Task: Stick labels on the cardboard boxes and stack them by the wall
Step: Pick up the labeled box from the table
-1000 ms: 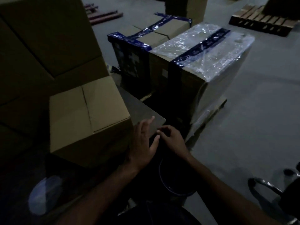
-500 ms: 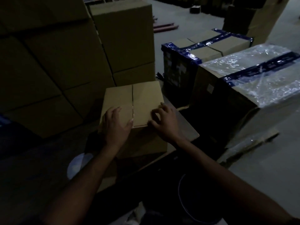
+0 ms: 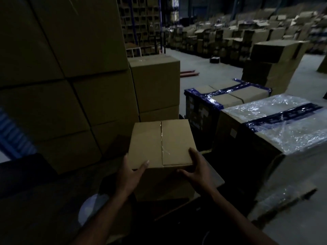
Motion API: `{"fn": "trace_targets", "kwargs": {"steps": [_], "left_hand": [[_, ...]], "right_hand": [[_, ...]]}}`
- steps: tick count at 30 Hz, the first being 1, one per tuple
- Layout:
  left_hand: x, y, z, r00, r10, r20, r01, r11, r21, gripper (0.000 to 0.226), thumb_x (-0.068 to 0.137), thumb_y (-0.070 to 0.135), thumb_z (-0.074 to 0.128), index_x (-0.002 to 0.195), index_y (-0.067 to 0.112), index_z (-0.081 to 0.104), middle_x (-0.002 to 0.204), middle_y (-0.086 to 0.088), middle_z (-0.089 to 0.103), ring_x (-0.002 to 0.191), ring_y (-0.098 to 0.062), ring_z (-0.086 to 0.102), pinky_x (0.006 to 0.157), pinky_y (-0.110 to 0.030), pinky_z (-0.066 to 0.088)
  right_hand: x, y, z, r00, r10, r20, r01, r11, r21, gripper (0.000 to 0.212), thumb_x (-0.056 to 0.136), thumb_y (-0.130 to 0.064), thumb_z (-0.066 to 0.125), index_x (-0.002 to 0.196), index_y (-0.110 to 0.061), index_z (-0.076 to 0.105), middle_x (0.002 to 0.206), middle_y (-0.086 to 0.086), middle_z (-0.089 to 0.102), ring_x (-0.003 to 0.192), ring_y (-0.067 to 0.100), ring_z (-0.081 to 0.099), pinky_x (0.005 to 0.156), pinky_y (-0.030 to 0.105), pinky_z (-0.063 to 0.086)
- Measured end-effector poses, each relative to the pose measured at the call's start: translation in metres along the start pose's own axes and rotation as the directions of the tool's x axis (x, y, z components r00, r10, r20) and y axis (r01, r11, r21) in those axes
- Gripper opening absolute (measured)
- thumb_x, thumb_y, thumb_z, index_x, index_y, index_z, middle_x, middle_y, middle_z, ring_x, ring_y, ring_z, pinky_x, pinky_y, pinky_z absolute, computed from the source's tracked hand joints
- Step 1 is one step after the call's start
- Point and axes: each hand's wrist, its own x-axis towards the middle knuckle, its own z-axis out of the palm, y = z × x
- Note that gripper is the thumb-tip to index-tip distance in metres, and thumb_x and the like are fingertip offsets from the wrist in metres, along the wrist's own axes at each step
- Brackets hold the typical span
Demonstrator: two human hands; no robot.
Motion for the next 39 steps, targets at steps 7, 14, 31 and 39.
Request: {"fn": "trace_targets", "kwargs": {"steps": [7,14,31,39], "left_hand": [[-0.025,0.071,-0.014,0.957,0.279,-0.075,-0.284,0.956,-0.076,0.108,0.069,0.058,0.076,0.158,0.031,0.021,0.148,0.005,0.045,0.132,-0.013,0.046,0.109,-0.038,0.043],[-0.031,0.156,-0.032,0.872,0.489,-0.03,-0.489,0.868,-0.09,0.128,0.053,0.054,0.084,0.159,0.034,0.015,0.149,0.014,0.032,0.132,0.0,0.028,0.106,-0.024,0.028],[0.065,0.322,-0.062,0.619,0.765,-0.177,-0.756,0.641,0.128,0.104,0.073,0.036,0.084,0.157,0.029,0.024,0.161,-0.001,0.029,0.147,-0.019,0.027,0.114,-0.041,0.034],[0.166,0.379,-0.067,0.546,0.801,-0.246,-0.743,0.599,0.3,0.104,0.071,0.049,0.081,0.156,0.034,0.025,0.162,0.001,0.03,0.147,-0.022,0.029,0.112,-0.048,0.04]], "right_hand": [[-0.017,-0.051,-0.056,0.957,-0.188,-0.221,0.234,0.95,0.205,0.093,0.064,-0.012,0.089,0.139,-0.039,0.041,0.145,-0.009,0.046,0.133,0.005,0.045,0.107,0.03,0.043],[-0.003,-0.119,-0.112,0.897,-0.314,-0.312,0.384,0.902,0.198,0.088,0.067,-0.006,0.085,0.144,-0.02,0.043,0.146,-0.005,0.046,0.133,0.002,0.044,0.099,0.009,0.041],[0.15,-0.231,-0.191,0.759,-0.499,-0.42,0.599,0.787,0.148,0.079,0.07,-0.034,0.08,0.14,-0.028,0.044,0.136,-0.017,0.045,0.121,-0.001,0.049,0.092,0.033,0.056],[0.288,-0.257,-0.189,0.716,-0.552,-0.428,0.677,0.697,0.235,0.073,0.072,-0.028,0.084,0.135,-0.026,0.047,0.137,-0.008,0.047,0.119,0.006,0.052,0.088,0.028,0.057]]}}
